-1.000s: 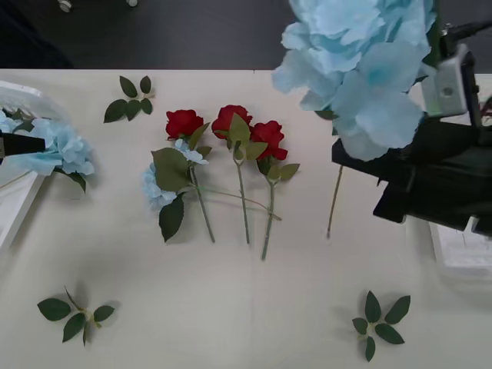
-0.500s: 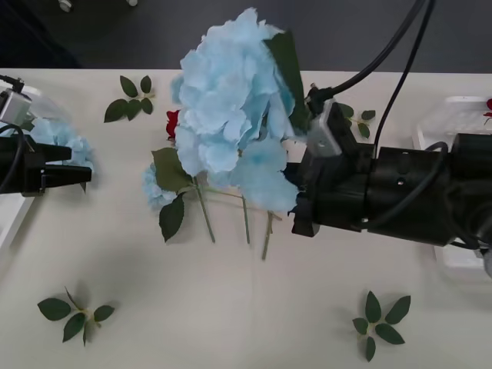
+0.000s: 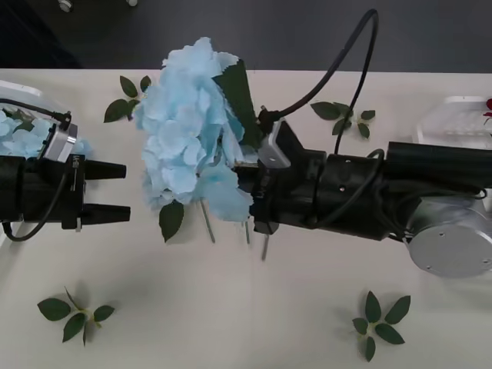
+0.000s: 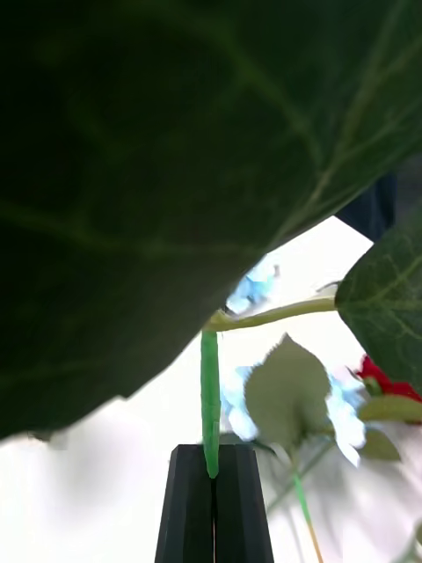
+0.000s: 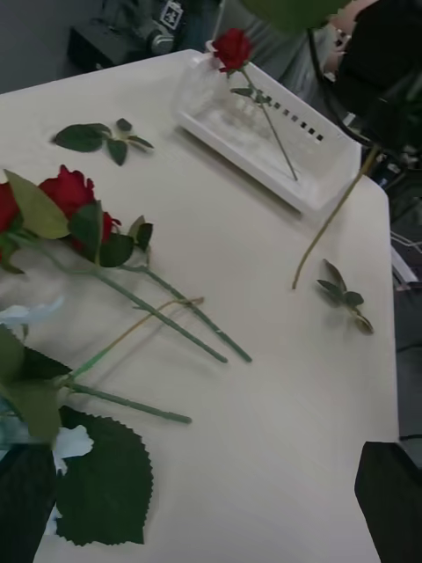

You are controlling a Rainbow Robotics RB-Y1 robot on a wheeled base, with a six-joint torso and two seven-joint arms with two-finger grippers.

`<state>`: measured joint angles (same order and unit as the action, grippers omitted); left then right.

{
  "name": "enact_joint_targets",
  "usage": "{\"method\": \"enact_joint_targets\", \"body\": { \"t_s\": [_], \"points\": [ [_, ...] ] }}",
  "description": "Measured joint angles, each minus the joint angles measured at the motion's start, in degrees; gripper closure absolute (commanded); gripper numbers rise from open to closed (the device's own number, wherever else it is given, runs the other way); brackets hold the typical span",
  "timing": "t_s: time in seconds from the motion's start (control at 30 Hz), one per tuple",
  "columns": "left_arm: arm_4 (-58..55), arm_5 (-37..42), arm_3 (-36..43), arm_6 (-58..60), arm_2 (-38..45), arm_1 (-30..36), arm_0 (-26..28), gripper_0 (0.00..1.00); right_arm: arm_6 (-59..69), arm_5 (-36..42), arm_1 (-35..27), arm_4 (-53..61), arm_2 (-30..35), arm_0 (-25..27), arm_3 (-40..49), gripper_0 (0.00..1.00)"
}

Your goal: Put the red flowers into the right box and the blue flowers into the left box

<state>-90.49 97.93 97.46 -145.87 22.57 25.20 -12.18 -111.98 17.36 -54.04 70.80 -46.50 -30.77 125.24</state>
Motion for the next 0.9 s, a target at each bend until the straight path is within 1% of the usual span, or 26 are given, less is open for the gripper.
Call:
{"method": "enact_joint_targets", "body": {
  "t_s": [0.1, 0.23, 0.4, 0.57, 0.67, 0.8, 0.9],
  "points": [
    [-0.8, 1.3, 0.0, -1.3, 0.0, -1.0, 0.0, 0.00, 0.0, 0.0, 2.0, 0.0, -1.9, -2.6, -1.3, 1.00],
    [-0.9, 2.7, 0.0, -9.2, 0.0, -3.5, 0.0, 0.00, 0.0, 0.0, 4.2, 0.0, -4.3, -5.9, -3.1, 1.00],
    [-1.7, 2.8, 0.0, -9.3, 0.0, -6.7, 0.0, 0.00, 0.0, -0.1, 6.3, 0.2, -5.6, -8.7, -4.7, 1.00],
    [-1.7, 2.8, -0.2, -9.3, -0.1, -8.7, 0.0, 0.00, 0.0, -1.4, 8.4, 0.5, -5.7, -10.0, -5.1, 1.00],
    [-1.9, 2.8, -2.0, -9.3, -0.8, -9.4, 0.0, 0.00, 0.0, -2.7, 9.3, 0.8, -5.9, -10.5, -5.1, 1.00],
    [-3.9, 2.8, -6.4, -9.3, -2.2, -10.4, 0.0, 0.00, 0.0, -5.7, 9.9, 1.3, -8.4, -11.5, -6.4, 1.00],
    [-4.1, 2.8, -7.9, -9.3, -2.9, -10.9, 0.0, 0.00, 0.0, -5.6, 9.9, 1.2, -10.2, -11.9, -7.6, 1.00]
  ]
}}
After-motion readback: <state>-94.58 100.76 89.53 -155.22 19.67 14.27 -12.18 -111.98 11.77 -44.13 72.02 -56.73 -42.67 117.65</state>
